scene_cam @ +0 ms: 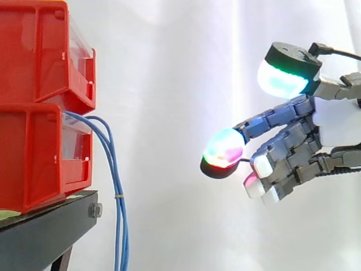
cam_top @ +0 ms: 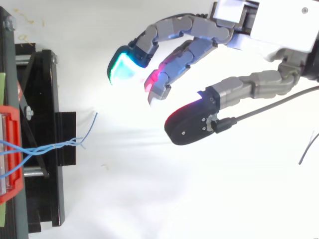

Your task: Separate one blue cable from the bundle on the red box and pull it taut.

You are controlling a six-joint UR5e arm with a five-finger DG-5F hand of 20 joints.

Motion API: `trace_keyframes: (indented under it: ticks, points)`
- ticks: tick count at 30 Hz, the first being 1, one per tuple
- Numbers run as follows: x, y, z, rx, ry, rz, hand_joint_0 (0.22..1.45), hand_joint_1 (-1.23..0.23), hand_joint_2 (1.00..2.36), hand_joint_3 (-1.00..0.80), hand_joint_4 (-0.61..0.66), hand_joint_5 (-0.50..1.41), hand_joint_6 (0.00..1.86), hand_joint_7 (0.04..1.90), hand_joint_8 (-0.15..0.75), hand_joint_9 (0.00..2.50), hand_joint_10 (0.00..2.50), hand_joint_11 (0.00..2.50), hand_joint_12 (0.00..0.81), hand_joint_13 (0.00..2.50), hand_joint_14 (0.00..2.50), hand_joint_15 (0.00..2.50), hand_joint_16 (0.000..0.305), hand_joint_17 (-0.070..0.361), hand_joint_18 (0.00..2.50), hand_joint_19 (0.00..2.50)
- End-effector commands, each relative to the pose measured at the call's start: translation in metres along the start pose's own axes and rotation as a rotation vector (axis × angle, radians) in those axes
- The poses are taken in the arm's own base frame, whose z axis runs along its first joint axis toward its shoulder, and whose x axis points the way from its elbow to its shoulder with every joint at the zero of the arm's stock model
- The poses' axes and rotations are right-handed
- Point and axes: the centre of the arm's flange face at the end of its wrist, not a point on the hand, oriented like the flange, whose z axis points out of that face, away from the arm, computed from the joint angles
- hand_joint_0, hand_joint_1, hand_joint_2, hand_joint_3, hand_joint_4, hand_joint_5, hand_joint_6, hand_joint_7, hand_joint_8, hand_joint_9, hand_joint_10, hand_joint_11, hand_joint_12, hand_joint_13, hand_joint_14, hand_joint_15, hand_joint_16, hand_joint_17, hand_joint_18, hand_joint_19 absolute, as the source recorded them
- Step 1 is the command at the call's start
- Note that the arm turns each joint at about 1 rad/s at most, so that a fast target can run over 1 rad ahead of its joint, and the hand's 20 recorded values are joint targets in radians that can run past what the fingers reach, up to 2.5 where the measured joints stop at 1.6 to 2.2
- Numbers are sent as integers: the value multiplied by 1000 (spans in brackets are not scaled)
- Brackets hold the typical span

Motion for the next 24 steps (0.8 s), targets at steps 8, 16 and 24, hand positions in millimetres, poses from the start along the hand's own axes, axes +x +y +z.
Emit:
trace_keyframes:
  ticks: [8,16,24]
  points:
    - [0,2,2,-19,-6,3,482,-614,1002,-469,268,-158,502,783,328,944,13,518,364,796,11,368,37,83,618,425]
    - [13,-36,16,9,-22,-18,483,-614,1002,-471,270,-157,502,788,325,953,12,530,364,797,13,378,37,83,621,434]
    - [30,-82,42,-48,-98,10,482,-614,1001,-470,268,-157,502,788,328,960,12,544,364,803,12,383,37,83,625,436]
